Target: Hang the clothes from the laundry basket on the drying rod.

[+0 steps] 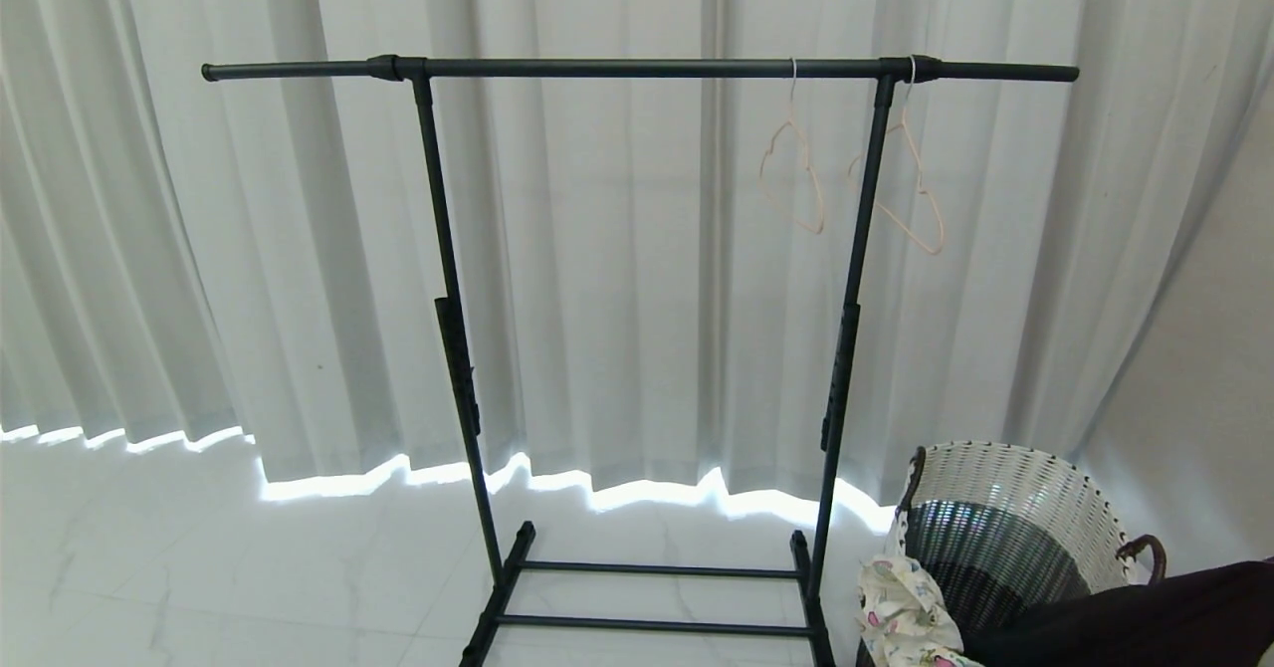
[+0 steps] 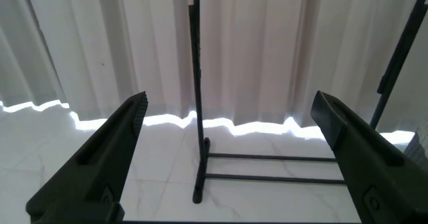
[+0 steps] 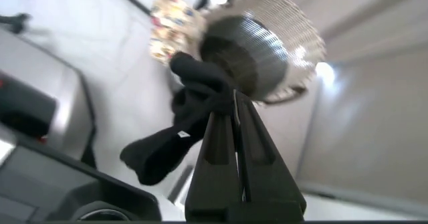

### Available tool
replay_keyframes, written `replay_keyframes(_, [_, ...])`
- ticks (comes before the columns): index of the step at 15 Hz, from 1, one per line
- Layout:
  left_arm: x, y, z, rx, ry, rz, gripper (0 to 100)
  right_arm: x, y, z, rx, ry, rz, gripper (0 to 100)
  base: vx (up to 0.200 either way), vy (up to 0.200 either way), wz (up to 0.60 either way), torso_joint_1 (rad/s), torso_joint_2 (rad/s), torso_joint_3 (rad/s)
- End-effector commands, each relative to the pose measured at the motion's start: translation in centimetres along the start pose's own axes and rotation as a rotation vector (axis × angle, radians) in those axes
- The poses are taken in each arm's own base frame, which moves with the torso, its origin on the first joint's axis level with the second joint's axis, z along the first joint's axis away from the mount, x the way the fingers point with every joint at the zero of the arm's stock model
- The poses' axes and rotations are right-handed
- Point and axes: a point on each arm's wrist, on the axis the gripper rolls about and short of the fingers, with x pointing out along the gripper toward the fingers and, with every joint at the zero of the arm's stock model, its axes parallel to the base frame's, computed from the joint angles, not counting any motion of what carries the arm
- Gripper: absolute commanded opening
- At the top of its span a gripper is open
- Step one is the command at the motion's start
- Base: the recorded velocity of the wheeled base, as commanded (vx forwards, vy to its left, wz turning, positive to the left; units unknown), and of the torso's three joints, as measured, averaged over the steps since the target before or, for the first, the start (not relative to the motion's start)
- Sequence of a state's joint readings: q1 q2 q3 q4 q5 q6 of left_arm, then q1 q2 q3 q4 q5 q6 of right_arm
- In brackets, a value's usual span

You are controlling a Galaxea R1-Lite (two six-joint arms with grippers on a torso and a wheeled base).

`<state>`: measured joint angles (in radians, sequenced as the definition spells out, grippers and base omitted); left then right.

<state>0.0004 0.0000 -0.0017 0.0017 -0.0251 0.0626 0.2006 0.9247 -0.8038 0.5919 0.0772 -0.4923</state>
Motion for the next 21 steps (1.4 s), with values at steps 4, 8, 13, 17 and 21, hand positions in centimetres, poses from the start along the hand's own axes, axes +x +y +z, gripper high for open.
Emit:
replay_keyframes(4, [-0.3,0.1,6.2,-0.067,-0.083,-0.17,100,2.6,1.4,3.3,-0.019,-0.079,0.179,0,0.0,0.0,0.0,0.0,0.0,0.0])
replay_keyframes(8, [5.8,-0.1,17.3,-0.098,0.005,-0.479,100,3.9,2.4,6.9,-0.027,-0.154,0.256,0,0.0,0.0,0.0,0.0,0.0,0.0])
replay_keyframes(13, [17.0,-4.0,18.7,-0.094,0.288,-0.629,100,5.7,4.0,11.5,0.001,-0.212,0.34,0,0.0,0.0,0.0,0.0,0.0,0.0])
replay_keyframes(17, [18.4,-8.8,16.7,-0.053,0.427,-0.839,100,6.1,5.4,13.8,-0.003,-0.238,0.397,0,0.0,0.0,0.0,0.0,0.0,0.0])
replay_keyframes(21, [18.8,-12.6,14.5,-0.01,0.551,-0.995,100,6.6,7.5,15.2,0.003,-0.279,0.458,0,0.0,0.0,0.0,0.0,0.0,0.0])
